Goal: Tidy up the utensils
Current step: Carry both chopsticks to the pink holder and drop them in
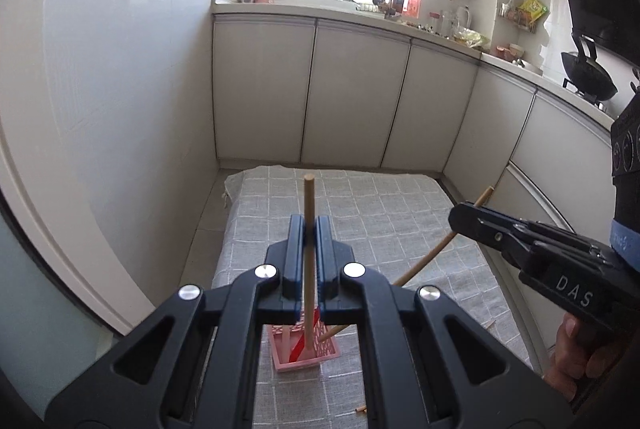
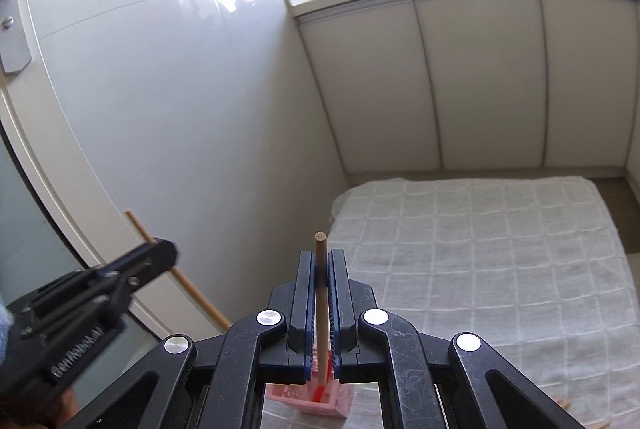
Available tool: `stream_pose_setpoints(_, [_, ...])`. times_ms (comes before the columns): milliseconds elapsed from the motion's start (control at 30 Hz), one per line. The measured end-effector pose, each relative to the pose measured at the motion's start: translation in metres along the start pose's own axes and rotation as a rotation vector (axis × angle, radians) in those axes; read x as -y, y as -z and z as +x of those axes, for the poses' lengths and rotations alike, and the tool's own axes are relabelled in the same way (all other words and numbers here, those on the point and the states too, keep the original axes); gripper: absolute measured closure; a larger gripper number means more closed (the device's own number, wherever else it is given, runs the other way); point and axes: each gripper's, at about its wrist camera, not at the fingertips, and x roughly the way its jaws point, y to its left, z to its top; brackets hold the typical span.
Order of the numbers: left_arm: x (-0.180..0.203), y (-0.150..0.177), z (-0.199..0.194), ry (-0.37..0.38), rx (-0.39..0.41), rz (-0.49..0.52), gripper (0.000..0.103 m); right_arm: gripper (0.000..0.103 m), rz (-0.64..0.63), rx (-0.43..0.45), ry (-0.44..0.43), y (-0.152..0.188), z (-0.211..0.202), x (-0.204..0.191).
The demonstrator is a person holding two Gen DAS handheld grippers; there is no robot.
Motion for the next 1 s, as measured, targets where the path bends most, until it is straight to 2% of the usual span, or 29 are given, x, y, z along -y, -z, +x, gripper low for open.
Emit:
stream_pose_setpoints(100, [0.003,0.006,0.017,-0.008,-0.049,0.037,0.097,0.098,0.021,-0.045,-0.013,0.007,0.022,0.005])
stream_pose_setpoints(200, [0.008,0.010,0.032,-0.050,-0.090,0.086,0.097,0.098,0.062,-0.098,-0.020,0.016,0.040,0.016])
stream_pose_setpoints(433, [0.009,0.015,0.059,-0.020,-0.184,0.099,0.097,0.098,0.121,-0.166,-0.013,0.030,0.067,0.038])
stream_pose_setpoints(600, [0.006,0.017,0.065,-0.015,-0.205,0.091,0.097,0.097,0.142,-0.180,-0.024,0.033,0.072,0.046])
stream_pose_setpoints(767, [0.006,0.012,0.066,0.001,-0.188,0.086,0.095,0.093,0.146,-0.166,-0.047,0.030,0.072,0.046])
stream_pose_setpoints(867, [0.006,0.010,0.061,0.007,-0.175,0.081,0.083,0.091,0.154,-0.153,-0.059,0.028,0.067,0.048])
stream_pose_setpoints(933, [0.007,0.008,0.056,0.016,-0.164,0.072,0.069,0.088,0.154,-0.141,-0.062,0.026,0.060,0.049])
stream_pose_setpoints(1000, [0.007,0.006,0.052,0.029,-0.158,0.060,0.066,0.080,0.157,-0.129,-0.066,0.024,0.052,0.051])
